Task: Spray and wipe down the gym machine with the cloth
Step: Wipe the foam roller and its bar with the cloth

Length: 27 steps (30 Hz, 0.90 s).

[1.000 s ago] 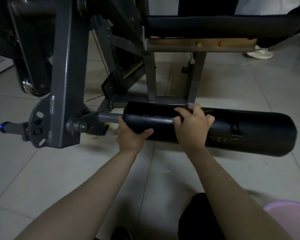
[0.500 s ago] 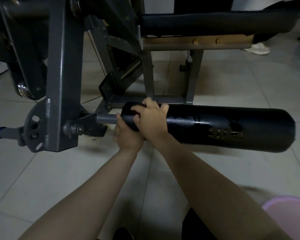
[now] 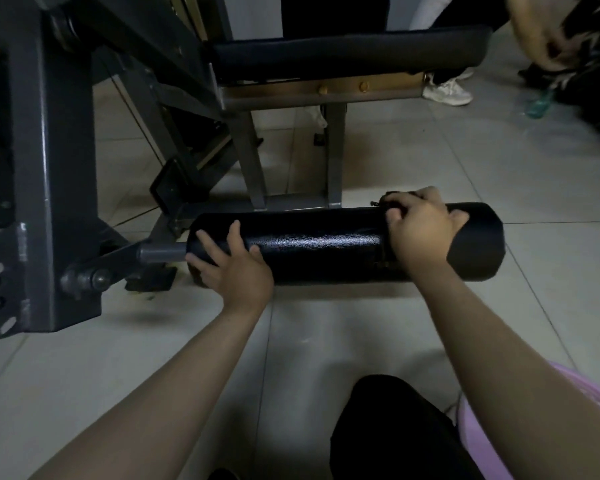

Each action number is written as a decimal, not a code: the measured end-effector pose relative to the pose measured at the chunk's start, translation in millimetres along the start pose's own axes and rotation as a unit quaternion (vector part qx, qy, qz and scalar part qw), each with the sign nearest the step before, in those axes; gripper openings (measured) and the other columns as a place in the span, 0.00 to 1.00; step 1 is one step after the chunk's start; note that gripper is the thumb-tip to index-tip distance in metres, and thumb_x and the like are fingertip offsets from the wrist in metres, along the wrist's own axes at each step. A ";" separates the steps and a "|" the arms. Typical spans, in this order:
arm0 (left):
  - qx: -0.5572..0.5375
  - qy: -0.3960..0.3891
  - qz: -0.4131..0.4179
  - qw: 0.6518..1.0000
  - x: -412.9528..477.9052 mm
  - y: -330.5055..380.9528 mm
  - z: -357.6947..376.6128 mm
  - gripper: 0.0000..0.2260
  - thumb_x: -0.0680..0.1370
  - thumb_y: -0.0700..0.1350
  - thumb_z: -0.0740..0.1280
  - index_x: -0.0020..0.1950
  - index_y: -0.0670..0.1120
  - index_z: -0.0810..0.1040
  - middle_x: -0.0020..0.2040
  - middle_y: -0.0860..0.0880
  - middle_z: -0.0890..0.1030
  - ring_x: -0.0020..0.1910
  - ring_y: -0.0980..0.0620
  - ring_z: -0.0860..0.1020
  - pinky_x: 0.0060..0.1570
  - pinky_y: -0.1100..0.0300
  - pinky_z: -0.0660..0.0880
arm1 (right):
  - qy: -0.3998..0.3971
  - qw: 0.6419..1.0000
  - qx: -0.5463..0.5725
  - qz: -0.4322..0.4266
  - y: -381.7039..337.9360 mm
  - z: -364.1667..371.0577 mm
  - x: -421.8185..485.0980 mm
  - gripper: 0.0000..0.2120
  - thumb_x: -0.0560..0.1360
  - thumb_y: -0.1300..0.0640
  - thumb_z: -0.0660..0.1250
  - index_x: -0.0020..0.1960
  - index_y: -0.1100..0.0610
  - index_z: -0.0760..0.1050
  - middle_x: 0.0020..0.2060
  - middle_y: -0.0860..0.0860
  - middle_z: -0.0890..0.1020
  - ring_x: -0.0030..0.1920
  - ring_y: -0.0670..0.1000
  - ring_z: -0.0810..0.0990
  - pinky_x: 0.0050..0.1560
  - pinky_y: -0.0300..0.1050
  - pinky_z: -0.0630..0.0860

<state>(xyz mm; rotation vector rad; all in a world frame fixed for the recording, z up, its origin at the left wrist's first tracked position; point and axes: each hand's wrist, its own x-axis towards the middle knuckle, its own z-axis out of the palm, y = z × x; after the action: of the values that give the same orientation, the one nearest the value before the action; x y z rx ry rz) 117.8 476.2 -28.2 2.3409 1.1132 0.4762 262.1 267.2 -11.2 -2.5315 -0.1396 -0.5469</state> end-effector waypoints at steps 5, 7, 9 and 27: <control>0.042 -0.004 0.184 0.982 -37.5 24.5 28.9 0.30 0.78 0.52 0.70 0.79 0.49 0.65 0.81 0.40 0.56 0.79 0.33 0.53 0.71 0.31 0.54 | -0.027 0.989 0.114 -0.093 -66.5 24.7 -21.4 0.15 0.72 0.53 0.65 0.56 0.48 0.84 0.52 0.54 0.81 0.54 0.58 0.79 0.54 0.50 0.64; 0.090 -0.033 0.194 0.976 -45.5 31.1 41.0 0.39 0.76 0.55 0.71 0.82 0.45 0.56 0.82 0.42 0.55 0.80 0.36 0.52 0.73 0.33 0.52 | -0.101 0.972 0.091 -0.191 -93.7 34.8 -33.9 0.15 0.76 0.50 0.64 0.62 0.46 0.81 0.56 0.53 0.80 0.58 0.56 0.77 0.57 0.51 0.63; 0.124 -0.034 0.191 0.973 -47.0 34.8 45.2 0.44 0.74 0.56 0.72 0.82 0.41 0.54 0.81 0.40 0.57 0.79 0.36 0.55 0.73 0.33 0.55 | -0.138 0.969 0.060 -0.197 -104.0 37.7 -34.9 0.16 0.80 0.47 0.62 0.66 0.43 0.77 0.60 0.51 0.77 0.60 0.55 0.74 0.58 0.53 0.60; 0.112 -0.078 0.264 0.955 -73.1 105.2 69.3 0.35 0.81 0.58 0.64 0.82 0.58 0.48 0.82 0.43 0.50 0.79 0.38 0.47 0.74 0.33 0.41 | 0.049 0.991 -0.006 0.123 112.6 -46.1 19.7 0.19 0.76 0.56 0.60 0.64 0.44 0.79 0.56 0.52 0.74 0.50 0.56 0.77 0.59 0.56 0.60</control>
<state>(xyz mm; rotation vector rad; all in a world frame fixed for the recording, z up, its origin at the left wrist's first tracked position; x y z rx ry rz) 173.4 341.7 -31.2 2.8232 0.4755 0.3511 287.1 147.0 -22.5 -2.4801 0.2110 -0.5712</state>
